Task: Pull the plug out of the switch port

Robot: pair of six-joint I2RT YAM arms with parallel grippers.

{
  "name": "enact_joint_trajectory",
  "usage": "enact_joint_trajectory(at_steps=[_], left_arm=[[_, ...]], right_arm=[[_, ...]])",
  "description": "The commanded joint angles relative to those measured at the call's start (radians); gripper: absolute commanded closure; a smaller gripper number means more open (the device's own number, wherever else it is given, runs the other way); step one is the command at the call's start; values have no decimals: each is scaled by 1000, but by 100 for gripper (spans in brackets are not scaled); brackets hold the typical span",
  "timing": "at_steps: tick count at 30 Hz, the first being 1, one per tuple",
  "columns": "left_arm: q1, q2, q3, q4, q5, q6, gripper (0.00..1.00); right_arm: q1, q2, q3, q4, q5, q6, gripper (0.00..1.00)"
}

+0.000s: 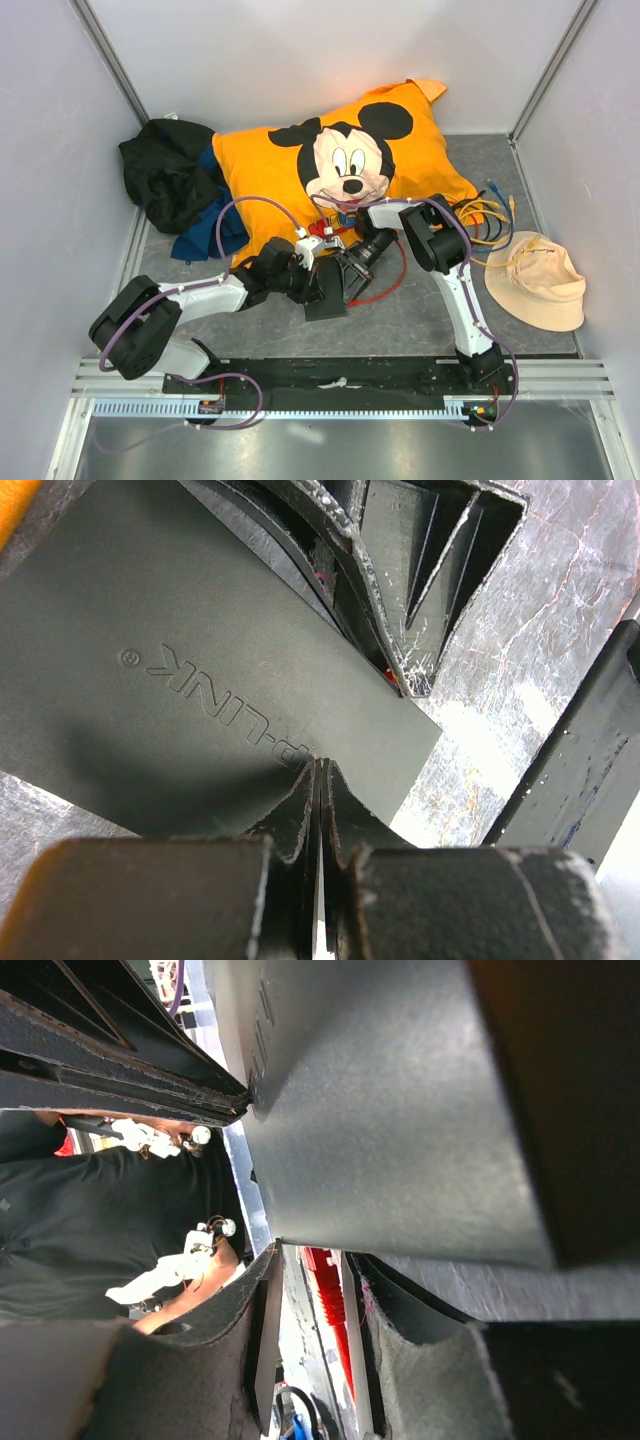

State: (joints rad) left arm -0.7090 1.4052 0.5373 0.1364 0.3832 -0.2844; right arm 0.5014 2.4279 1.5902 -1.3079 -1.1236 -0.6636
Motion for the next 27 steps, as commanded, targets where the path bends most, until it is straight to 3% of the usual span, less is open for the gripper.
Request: enact_joint_trajectory(at_steps=[1, 21, 24, 25, 27], left_arm=[[0, 18, -17, -83, -35, 51, 98], [0, 26, -14, -83, -33, 51, 98], [0, 28, -13, -83, -32, 51, 98], [0, 26, -14, -83, -32, 51, 98], [0, 26, -14, -83, -32, 51, 98]], right_arm=[[-11, 40, 14, 75, 81, -90, 63], [-11, 28, 4, 84, 125, -85, 71], [-11, 28, 2, 85, 125, -85, 77], [-11, 30, 2, 85, 125, -83, 87], [-11, 33, 2, 85, 127, -80, 94]])
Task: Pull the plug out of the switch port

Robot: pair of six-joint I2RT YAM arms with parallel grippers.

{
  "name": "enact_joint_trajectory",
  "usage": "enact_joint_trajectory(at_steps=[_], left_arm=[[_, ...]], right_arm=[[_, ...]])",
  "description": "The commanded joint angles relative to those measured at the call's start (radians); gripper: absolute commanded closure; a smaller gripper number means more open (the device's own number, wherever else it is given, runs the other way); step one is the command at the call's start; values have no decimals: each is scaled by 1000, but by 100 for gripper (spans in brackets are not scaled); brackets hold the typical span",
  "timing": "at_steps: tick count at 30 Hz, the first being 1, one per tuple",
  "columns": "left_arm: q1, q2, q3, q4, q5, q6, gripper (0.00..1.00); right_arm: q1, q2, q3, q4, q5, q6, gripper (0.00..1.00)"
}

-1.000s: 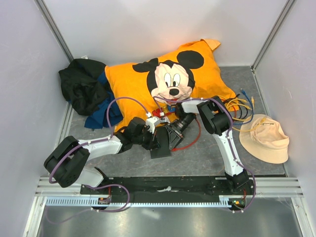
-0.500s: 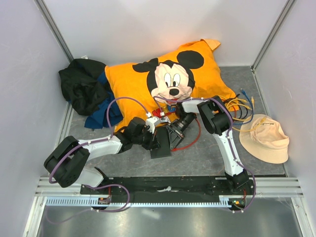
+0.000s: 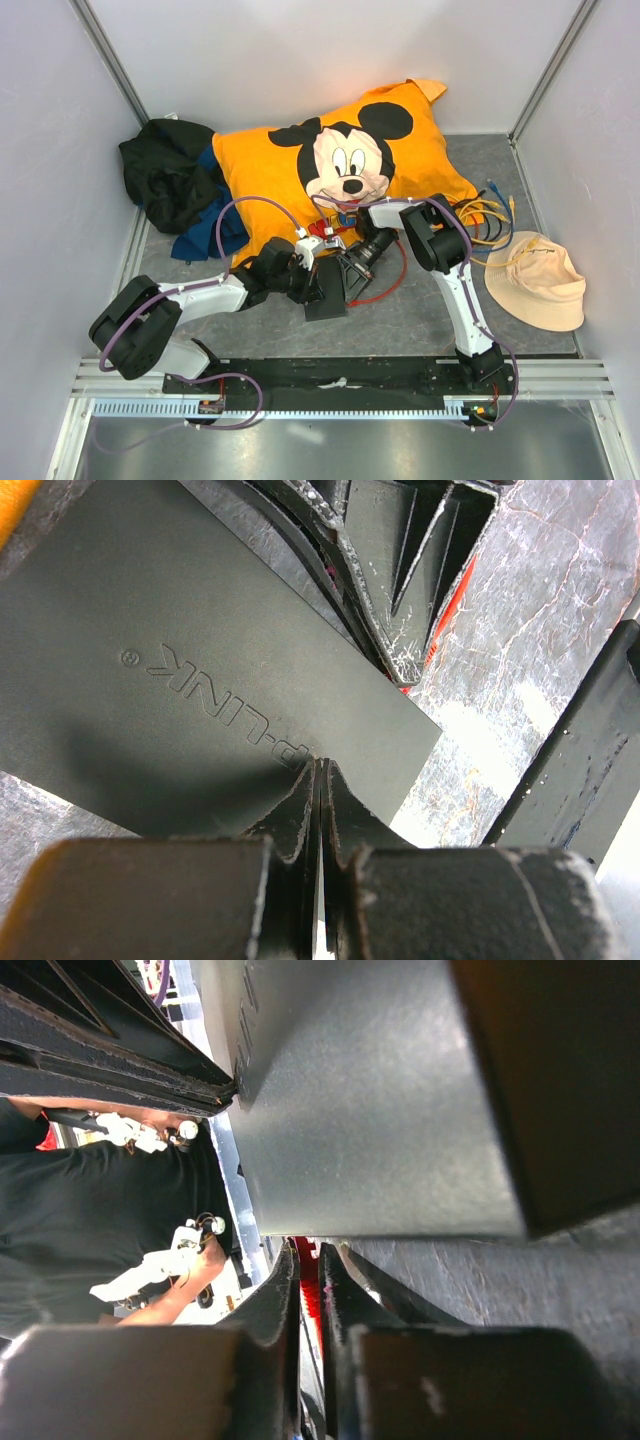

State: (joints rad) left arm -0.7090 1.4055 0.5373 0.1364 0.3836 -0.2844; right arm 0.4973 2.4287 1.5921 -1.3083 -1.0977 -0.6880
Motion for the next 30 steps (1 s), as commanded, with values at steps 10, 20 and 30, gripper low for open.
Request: enact_joint_trajectory(at_steps=[10, 20, 30], left_arm=[[0, 26, -14, -81, -32, 53, 98], [0, 26, -17, -81, -29, 53, 98], [0, 27, -17, -81, -26, 51, 98]], right_arm=[[-11, 32, -3, 89, 171, -67, 99], [-22, 23, -35, 104, 188, -73, 100], [-54, -26, -112, 123, 251, -100, 100]])
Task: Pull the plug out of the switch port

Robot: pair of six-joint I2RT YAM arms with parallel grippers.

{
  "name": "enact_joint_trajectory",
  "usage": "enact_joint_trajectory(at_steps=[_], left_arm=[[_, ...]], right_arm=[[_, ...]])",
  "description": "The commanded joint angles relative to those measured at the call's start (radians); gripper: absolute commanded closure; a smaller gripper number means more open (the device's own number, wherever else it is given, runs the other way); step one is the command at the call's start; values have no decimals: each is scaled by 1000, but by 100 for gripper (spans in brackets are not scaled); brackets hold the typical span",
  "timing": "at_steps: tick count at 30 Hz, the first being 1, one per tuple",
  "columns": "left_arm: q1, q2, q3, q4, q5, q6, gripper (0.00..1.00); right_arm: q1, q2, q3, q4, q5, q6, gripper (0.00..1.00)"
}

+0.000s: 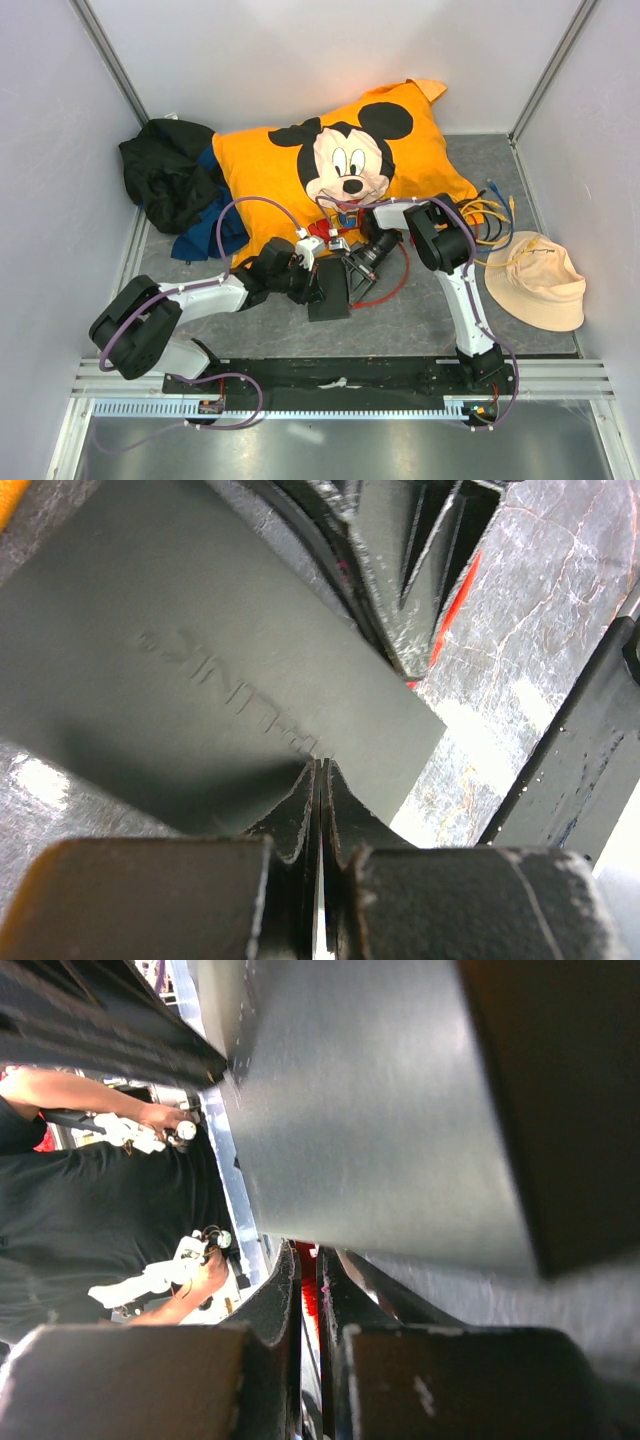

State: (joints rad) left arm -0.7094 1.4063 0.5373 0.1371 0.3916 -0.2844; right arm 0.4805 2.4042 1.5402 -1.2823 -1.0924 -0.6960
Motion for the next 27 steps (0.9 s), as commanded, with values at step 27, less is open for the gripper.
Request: enact_joint_trajectory(at_steps=[27], left_arm=[[-57, -66, 128, -177, 119, 207, 96]], right_arm=[[-54, 56, 23, 106, 69, 16, 99]])
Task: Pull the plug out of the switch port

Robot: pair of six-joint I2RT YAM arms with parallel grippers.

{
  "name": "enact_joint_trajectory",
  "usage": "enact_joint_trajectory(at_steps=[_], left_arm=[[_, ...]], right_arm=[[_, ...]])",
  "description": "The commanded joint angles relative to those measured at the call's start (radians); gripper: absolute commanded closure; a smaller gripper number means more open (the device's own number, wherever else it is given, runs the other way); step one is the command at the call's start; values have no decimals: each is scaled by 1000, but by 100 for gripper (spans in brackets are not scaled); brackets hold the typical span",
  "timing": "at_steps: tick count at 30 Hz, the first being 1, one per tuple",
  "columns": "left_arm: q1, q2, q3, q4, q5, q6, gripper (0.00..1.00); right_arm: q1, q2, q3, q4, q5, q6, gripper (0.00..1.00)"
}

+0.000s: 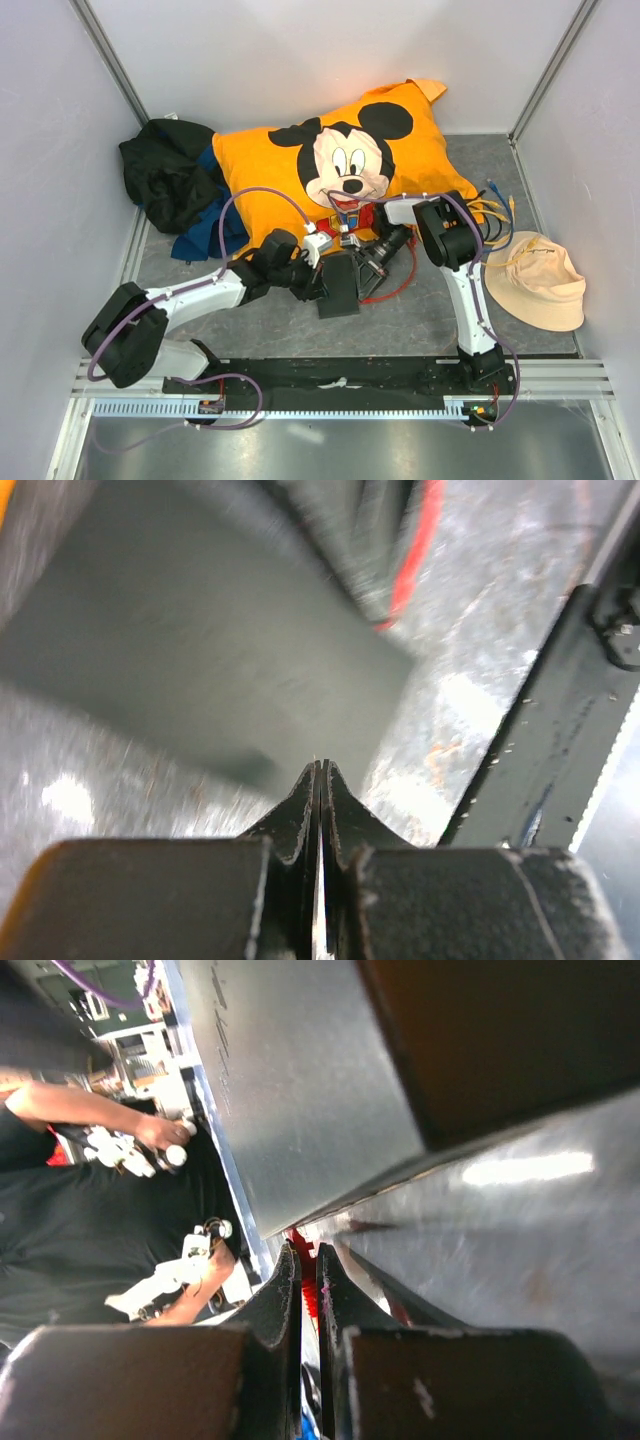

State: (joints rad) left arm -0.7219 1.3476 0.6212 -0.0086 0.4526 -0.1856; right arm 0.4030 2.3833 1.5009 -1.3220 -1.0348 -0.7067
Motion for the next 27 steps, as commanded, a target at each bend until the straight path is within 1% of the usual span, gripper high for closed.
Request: enact_joint_trajectory(at_steps=[1, 4, 5, 7, 8, 9, 11, 15, 18, 21, 22, 25, 27], left_arm=[[-57, -2, 40, -27, 58, 115, 96], [-70, 24, -4, -7, 23, 77, 98], [-70, 41, -18, -4, -26, 60, 98], [-67, 50, -60, 4, -75, 9, 98], [-62, 54, -67, 4, -131, -14, 98], [-54, 59, -74, 5, -156, -50, 98], [-41, 76, -80, 6, -186, -69, 98], [-17, 159, -57, 4, -186, -77, 98], [-17, 170, -43, 4, -186, -65, 98], [-27, 98, -35, -1, -96, -22, 98], [-30, 56, -20, -7, -47, -11, 98], [-39, 2, 14, -16, -72, 5, 98], [-37, 13, 29, -16, -97, 5, 98]], right_arm=[[29, 79, 90, 145, 12, 33, 100], [54, 82, 125, 144, -25, 58, 100], [69, 82, 130, 145, -28, 62, 100], [80, 79, 128, 144, -19, 61, 99], [89, 77, 127, 145, -10, 55, 99], [92, 74, 116, 145, -8, 52, 100], [92, 70, 105, 148, 4, 49, 100], [89, 77, 90, 149, 44, 30, 100], [80, 99, 111, 130, 65, 0, 100], [79, 114, 139, 121, 130, -17, 100], [79, 116, 143, 121, 146, -22, 99], [77, 125, 160, 109, 141, -33, 100], [80, 142, 176, 87, 124, -31, 99]])
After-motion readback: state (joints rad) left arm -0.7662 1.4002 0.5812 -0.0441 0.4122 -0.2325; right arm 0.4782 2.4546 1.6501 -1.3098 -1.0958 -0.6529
